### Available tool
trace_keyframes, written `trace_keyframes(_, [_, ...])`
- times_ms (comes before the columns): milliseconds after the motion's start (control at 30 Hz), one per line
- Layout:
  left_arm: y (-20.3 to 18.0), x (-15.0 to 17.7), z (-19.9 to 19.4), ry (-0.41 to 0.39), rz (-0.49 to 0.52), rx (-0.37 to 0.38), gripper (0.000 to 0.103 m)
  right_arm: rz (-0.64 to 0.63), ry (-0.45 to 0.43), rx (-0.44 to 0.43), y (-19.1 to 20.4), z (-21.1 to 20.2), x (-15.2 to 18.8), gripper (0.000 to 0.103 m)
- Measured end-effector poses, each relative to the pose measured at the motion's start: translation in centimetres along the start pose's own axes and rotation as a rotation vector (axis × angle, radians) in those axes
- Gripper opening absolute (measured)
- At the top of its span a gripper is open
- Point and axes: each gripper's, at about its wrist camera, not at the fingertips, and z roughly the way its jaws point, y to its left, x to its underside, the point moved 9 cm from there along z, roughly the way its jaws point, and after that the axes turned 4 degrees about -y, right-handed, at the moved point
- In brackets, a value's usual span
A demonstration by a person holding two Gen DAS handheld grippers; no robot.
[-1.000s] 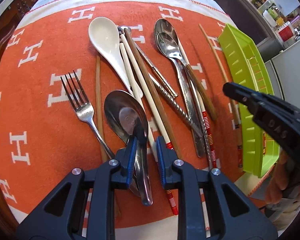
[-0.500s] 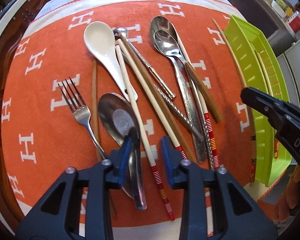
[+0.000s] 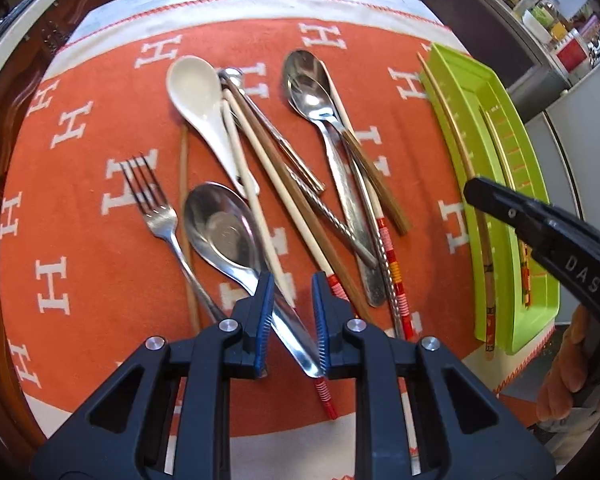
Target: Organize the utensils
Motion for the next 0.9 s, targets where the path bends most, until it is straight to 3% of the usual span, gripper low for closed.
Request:
trace_keyframes(267, [-0.1, 0.5, -0.2, -0.021, 0.016, 0.05, 0.012, 0.005, -0.001, 0.005, -0.4, -0.6, 0.2, 0.006])
trace_keyframes(900, [1.6, -3.3, 2.4, -0.011, -0.052, 0.068, 0.012, 0.014, -0.012, 0.011, -0.6, -0.9, -0.1, 0.006])
